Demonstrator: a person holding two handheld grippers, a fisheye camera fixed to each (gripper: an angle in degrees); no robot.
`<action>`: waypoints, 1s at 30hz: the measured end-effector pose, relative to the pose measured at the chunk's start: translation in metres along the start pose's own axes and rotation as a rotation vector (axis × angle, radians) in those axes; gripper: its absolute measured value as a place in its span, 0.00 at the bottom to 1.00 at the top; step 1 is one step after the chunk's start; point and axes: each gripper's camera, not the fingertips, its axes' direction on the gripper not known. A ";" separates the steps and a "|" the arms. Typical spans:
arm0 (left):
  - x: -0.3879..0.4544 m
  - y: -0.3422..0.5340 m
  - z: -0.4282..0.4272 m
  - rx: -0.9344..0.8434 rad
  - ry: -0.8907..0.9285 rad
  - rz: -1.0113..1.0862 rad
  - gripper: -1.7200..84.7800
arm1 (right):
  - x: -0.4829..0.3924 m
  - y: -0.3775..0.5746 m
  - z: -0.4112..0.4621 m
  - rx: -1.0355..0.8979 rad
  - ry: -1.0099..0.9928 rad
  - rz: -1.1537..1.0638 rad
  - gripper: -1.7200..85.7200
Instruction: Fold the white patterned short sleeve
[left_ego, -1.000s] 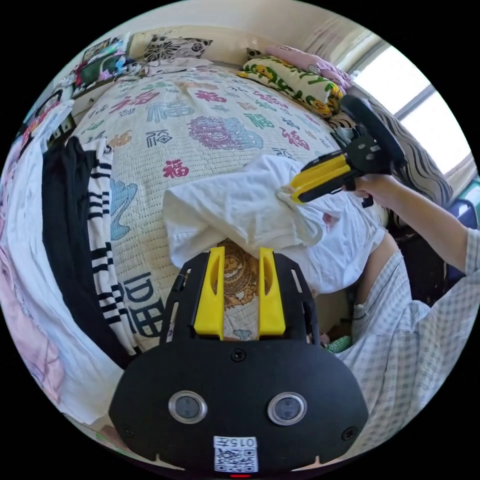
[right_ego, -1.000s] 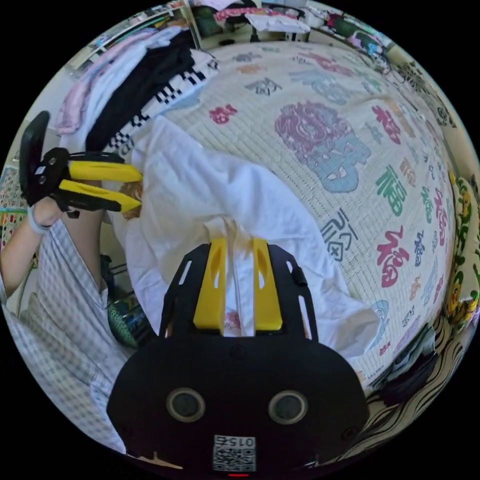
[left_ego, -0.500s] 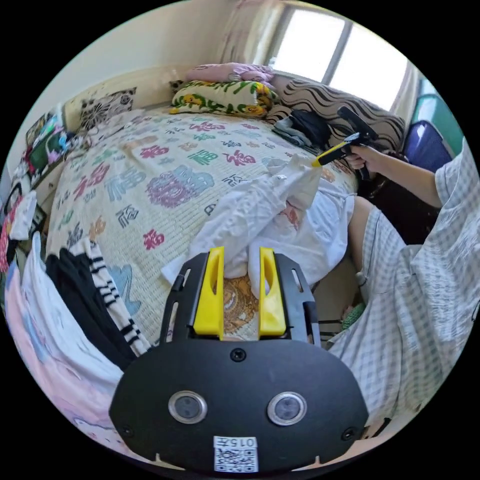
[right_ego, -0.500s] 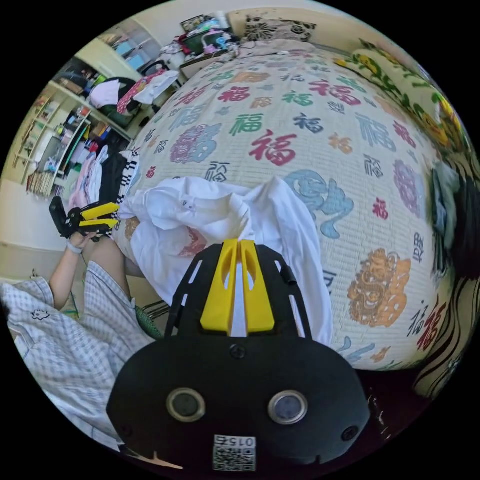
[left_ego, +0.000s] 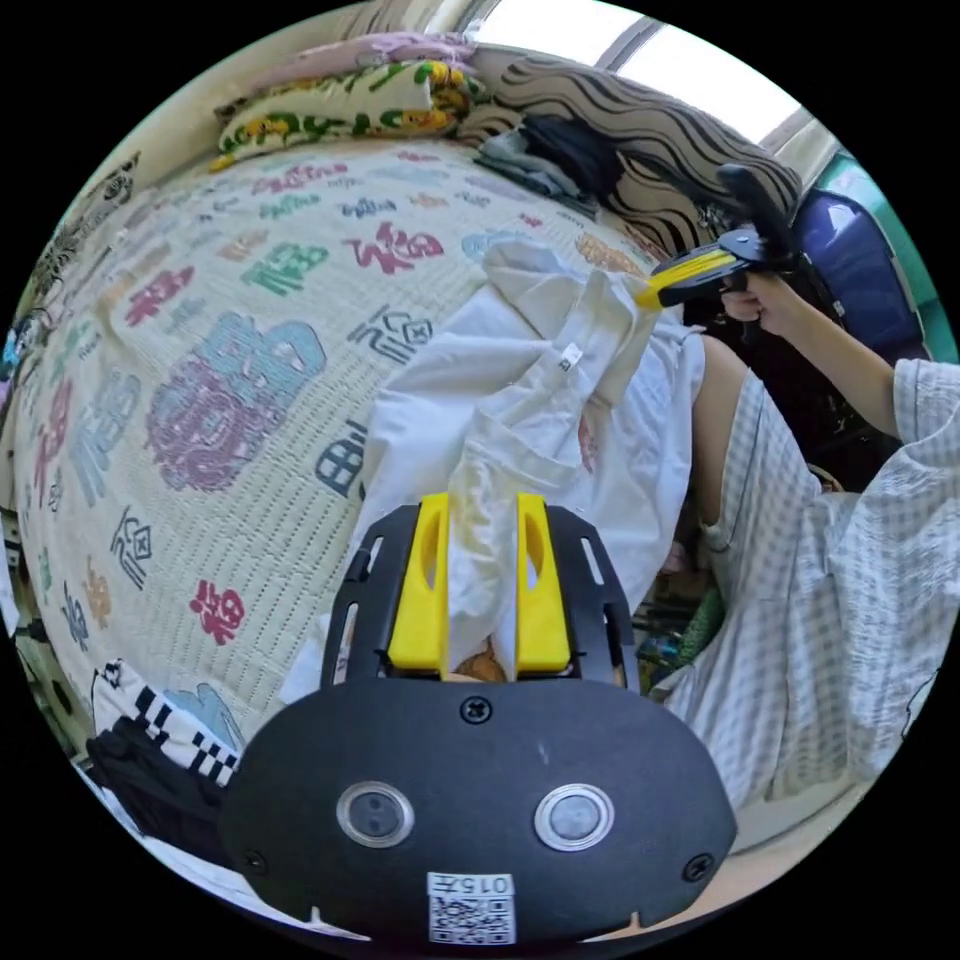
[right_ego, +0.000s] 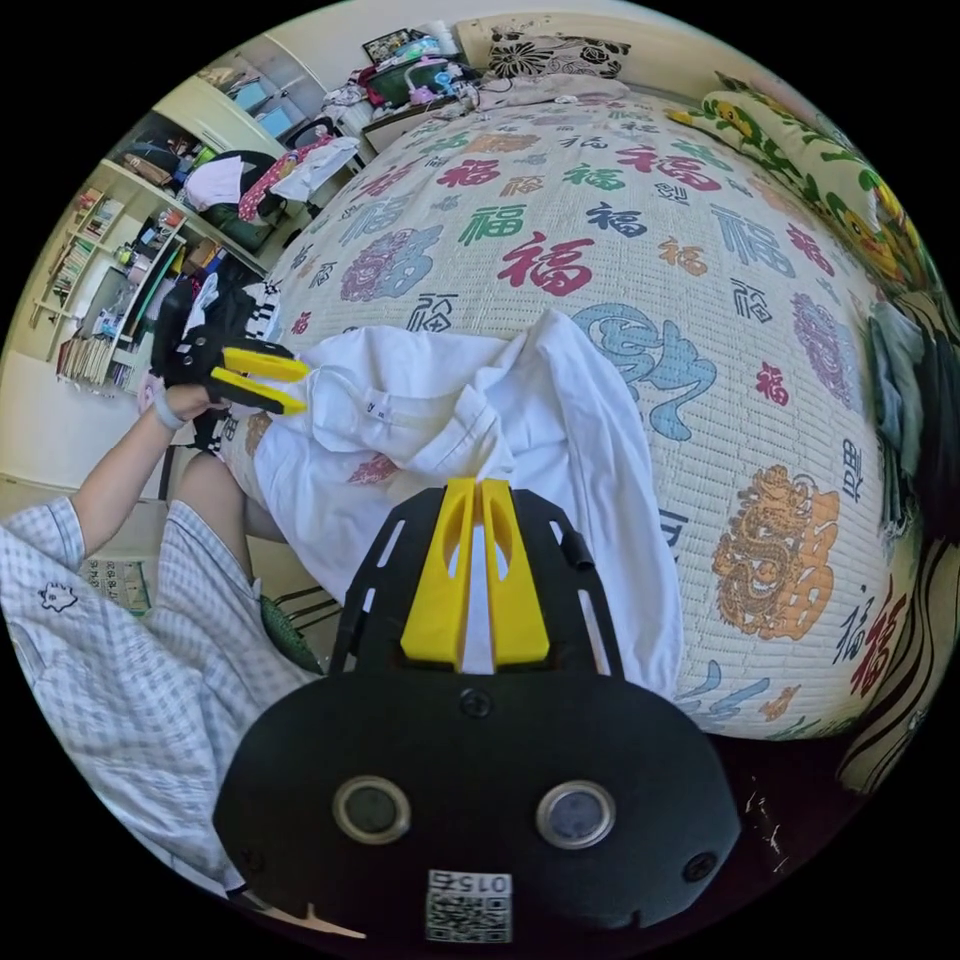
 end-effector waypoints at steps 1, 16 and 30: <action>0.005 0.003 -0.003 0.003 -0.009 -0.028 0.03 | -0.005 0.005 -0.008 0.010 -0.007 0.001 0.01; 0.221 0.093 -0.293 0.820 -0.481 -0.006 0.02 | -0.180 0.120 -0.327 0.696 0.214 -0.181 0.01; 0.500 0.184 -0.445 1.190 -0.915 0.237 0.01 | -0.312 0.304 -0.555 1.146 0.232 -0.333 0.01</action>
